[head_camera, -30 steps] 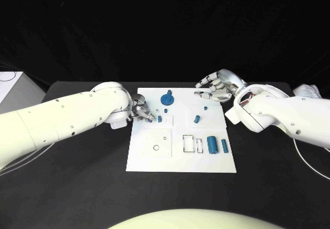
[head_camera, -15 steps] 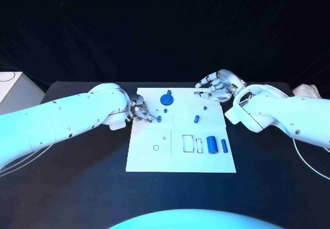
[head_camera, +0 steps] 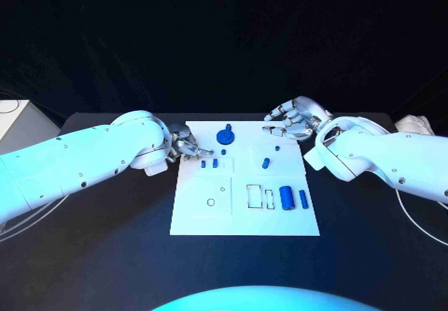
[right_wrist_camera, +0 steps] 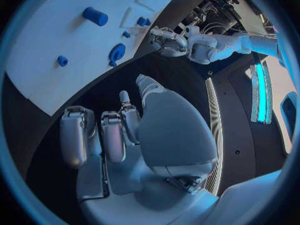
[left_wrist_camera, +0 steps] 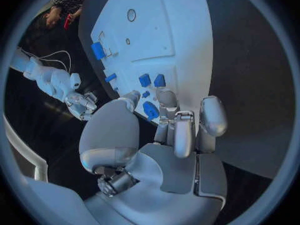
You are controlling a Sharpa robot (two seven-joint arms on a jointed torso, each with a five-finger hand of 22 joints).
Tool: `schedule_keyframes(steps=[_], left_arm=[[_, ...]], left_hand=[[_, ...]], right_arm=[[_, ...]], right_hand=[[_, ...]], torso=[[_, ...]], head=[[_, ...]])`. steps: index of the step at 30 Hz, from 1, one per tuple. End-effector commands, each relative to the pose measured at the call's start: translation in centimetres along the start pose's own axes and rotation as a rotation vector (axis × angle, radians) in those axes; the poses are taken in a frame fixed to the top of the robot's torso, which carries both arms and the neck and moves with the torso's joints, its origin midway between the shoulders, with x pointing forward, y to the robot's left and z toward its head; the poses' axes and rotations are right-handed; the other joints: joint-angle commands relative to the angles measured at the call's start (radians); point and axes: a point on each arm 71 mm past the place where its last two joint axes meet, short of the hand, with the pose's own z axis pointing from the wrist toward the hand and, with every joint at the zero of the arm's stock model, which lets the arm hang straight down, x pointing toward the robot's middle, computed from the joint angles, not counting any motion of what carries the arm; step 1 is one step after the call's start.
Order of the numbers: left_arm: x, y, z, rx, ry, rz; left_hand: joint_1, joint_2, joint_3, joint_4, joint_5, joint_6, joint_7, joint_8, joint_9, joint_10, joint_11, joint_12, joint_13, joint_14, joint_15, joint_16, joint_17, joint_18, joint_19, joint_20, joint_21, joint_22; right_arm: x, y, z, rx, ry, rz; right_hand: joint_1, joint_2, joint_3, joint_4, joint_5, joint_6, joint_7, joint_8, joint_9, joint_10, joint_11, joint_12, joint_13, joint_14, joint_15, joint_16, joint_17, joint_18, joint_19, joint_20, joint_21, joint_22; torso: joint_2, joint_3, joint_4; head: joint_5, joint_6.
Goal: Assemble the parts on the task board
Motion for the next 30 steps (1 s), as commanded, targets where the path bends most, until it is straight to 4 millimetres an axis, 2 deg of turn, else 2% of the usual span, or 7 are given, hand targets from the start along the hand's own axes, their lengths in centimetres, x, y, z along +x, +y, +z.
schedule_keyframes(steps=[1,4,7,9,12,17,30], left_arm=[[-0.2,-0.8,-0.3,0.103,-0.016,-0.101],[-0.7,-1.5,-0.5,0.214,-0.044,-0.162],[-1.3,-2.4,-0.7,0.339,-0.112,-0.197],[-1.6,-2.8,-0.8,0.389,-0.153,-0.196],[-1.8,-3.5,-0.8,0.480,-0.234,-0.153],[-1.4,-4.2,-0.5,0.570,-0.324,-0.052],[0.3,-5.0,1.4,0.563,-0.348,0.216]], left_hand=[[0.033,0.030,0.009,0.002,0.009,-0.045,0.018,-0.013,-0.005,-0.065,0.017,-0.037,-0.058,0.059,0.018,-0.044,0.153,0.012,-0.063,0.010,-0.041,-0.072],[0.082,0.051,0.045,0.002,0.016,-0.101,0.046,-0.019,-0.009,-0.144,0.045,-0.049,-0.073,0.008,0.044,-0.100,0.069,0.037,-0.174,0.034,-0.118,-0.193],[0.183,0.021,0.148,-0.001,0.014,-0.201,0.099,-0.052,-0.043,-0.271,0.093,-0.071,-0.091,-0.148,0.090,-0.241,-0.135,0.078,-0.379,0.072,-0.276,-0.412],[0.220,0.004,0.181,-0.006,0.015,-0.231,0.112,-0.066,-0.060,-0.314,0.105,-0.091,-0.106,-0.240,0.102,-0.320,-0.241,0.078,-0.405,0.084,-0.309,-0.431],[0.380,-0.047,0.328,-0.085,0.008,-0.258,0.151,-0.129,-0.138,-0.394,0.141,-0.155,-0.163,-0.437,0.137,-0.485,-0.454,0.078,-0.443,0.111,-0.374,-0.465],[0.434,-0.100,0.387,-0.162,0.003,-0.267,0.164,-0.204,-0.243,-0.446,0.164,-0.265,-0.269,-0.473,0.152,-0.498,-0.514,0.082,-0.454,0.129,-0.382,-0.465],[0.419,-0.129,0.376,-0.230,0.003,-0.172,0.129,-0.282,-0.371,-0.400,0.152,-0.349,-0.381,-0.441,0.140,-0.425,-0.569,0.084,-0.444,0.122,-0.330,-0.428]], right_arm=[[0.1,0.0,0.0,-0.008,0.007,-0.001],[0.1,0.0,0.0,-0.007,0.006,-0.001],[0.0,0.0,0.0,-0.006,0.005,-0.001],[0.0,0.0,0.0,-0.007,0.004,-0.001],[0.0,-0.1,0.0,-0.007,0.001,0.000],[0.0,-0.1,0.0,-0.011,-0.003,0.000],[-0.1,0.0,0.0,-0.018,-0.008,0.001]], right_hand=[[-0.010,-0.003,0.006,0.001,0.004,0.001,0.001,0.002,-0.001,-0.009,-0.001,-0.004,0.075,0.091,0.001,-0.003,0.205,0.008,0.031,0.002,-0.007,0.166],[-0.010,-0.003,0.006,0.001,0.004,0.001,0.001,0.002,-0.001,-0.009,-0.001,-0.004,0.075,0.091,0.001,-0.003,0.205,0.008,0.031,0.002,-0.007,0.166],[-0.010,-0.003,0.006,0.001,0.004,0.001,0.001,0.002,-0.001,-0.009,-0.001,-0.004,0.075,0.091,0.001,-0.003,0.205,0.008,0.031,0.002,-0.007,0.166],[-0.010,-0.003,0.006,0.001,0.004,0.001,0.001,0.002,-0.001,-0.009,-0.001,-0.004,0.075,0.091,0.001,-0.003,0.205,0.008,0.031,0.002,-0.007,0.166],[-0.012,-0.003,0.008,0.001,0.004,0.001,0.001,0.002,-0.001,-0.010,-0.001,-0.005,0.074,0.090,0.001,-0.004,0.204,0.009,0.030,0.002,-0.010,0.164],[-0.012,-0.003,0.008,0.000,0.004,0.001,0.001,0.002,-0.001,-0.012,-0.001,-0.007,0.073,0.090,0.001,-0.005,0.203,0.009,0.029,0.002,-0.012,0.163],[-0.010,-0.002,0.011,-0.001,0.005,0.000,0.001,0.002,-0.002,-0.023,-0.001,-0.020,0.062,0.087,0.001,-0.010,0.192,0.013,0.021,0.002,-0.029,0.153]], torso=[[0.000,0.0009,0.0004],[0.000,0.0006,0.0003],[0.000,0.0011,0.0015],[0.000,0.0015,0.0015],[0.000,0.0011,0.0008],[0.001,-0.0002,0.0000],[0.003,0.0005,-0.0015]], head=[[-0.001,0.002],[-0.002,0.005],[-0.003,0.009],[-0.003,0.009],[-0.004,0.014],[-0.005,0.020],[-0.010,0.023]])
